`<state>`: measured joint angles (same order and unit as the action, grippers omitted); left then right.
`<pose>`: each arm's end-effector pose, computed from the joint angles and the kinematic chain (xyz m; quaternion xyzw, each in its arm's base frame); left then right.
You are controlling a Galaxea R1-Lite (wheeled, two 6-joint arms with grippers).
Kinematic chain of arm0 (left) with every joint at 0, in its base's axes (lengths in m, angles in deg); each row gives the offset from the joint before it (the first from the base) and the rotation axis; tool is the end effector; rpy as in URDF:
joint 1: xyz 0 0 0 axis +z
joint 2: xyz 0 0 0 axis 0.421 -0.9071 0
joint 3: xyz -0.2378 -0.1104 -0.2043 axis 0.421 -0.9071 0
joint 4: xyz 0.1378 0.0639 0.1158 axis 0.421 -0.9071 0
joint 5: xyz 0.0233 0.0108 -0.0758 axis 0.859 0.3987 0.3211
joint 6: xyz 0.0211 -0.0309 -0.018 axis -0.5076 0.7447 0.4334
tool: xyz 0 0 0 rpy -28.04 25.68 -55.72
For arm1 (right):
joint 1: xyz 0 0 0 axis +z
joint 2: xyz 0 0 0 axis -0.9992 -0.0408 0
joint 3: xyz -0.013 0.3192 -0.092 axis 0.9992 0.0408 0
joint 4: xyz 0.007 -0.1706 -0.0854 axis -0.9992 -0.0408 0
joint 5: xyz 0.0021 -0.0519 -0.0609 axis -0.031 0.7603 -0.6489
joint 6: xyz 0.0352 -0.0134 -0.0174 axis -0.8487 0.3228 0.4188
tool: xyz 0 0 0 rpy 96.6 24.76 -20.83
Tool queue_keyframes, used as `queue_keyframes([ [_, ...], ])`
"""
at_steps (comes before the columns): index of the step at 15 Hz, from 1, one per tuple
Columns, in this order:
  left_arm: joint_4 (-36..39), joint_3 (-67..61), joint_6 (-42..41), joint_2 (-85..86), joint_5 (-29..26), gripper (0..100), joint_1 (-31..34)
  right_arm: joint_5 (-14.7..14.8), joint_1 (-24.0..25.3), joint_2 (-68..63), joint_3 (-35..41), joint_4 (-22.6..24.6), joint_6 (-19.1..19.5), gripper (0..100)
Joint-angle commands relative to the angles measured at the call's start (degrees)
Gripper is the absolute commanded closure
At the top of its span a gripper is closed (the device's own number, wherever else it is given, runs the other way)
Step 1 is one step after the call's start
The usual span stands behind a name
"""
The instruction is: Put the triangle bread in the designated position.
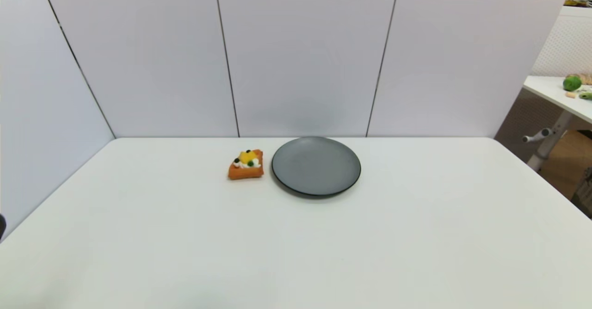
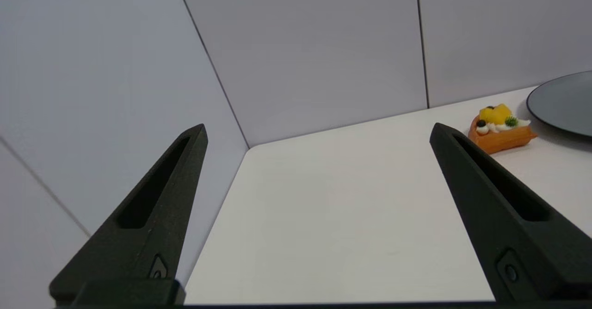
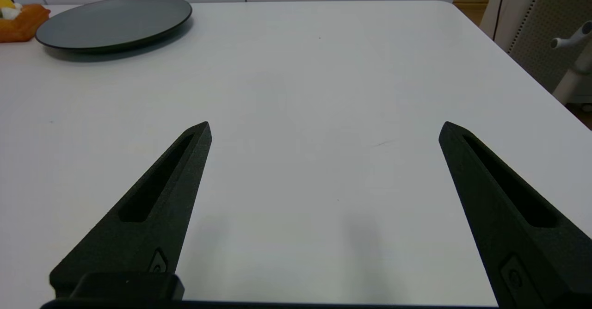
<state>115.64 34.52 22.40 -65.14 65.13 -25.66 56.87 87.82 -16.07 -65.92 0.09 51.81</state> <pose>0.0122 0.0015 0.2032 0.1579 -0.1158 0.0331 0.9801 -0.0355 -0.0003 0.0763 0.0035 -0.0035 -0.0009 1.0000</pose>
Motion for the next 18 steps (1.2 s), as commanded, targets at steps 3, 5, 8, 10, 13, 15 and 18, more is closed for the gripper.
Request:
queue_keyframes([
  [3, -24.8, -10.6, 0.8, 27.0, -0.9, 0, 1.0, 0.0, 0.0, -0.1, 0.1, -0.1, 0.1, 0],
  [5, -31.7, -9.5, 3.1, 27.3, -7.4, 0, 1.1, 0.0, 0.0, -0.1, 0.1, -0.1, 0.1, 0],
  [8, -34.1, -9.1, 12.1, 27.3, -5.7, 0, 1.0, 0.0, 0.0, -0.1, 0.1, 0.0, 0.1, 0],
  [10, -34.0, -9.1, 14.8, 27.3, -4.2, 0, 1.0, 0.0, 0.0, -0.1, 0.1, 0.0, 0.0, 0],
  [13, -34.0, -9.1, 16.1, 27.3, -3.9, 0, 1.0, 0.0, 0.0, -0.1, 0.1, -0.1, 0.1, 0],
  [15, -34.0, -9.1, 16.9, 27.3, -3.5, 0, 1.0, 0.0, 0.0, -0.1, 0.1, 0.0, 0.1, 0],
  [18, -34.0, -9.1, 17.0, 27.3, -3.4, 0, 1.0, 0.0, 0.0, -0.1, 0.1, 0.0, 0.1, 0],
])
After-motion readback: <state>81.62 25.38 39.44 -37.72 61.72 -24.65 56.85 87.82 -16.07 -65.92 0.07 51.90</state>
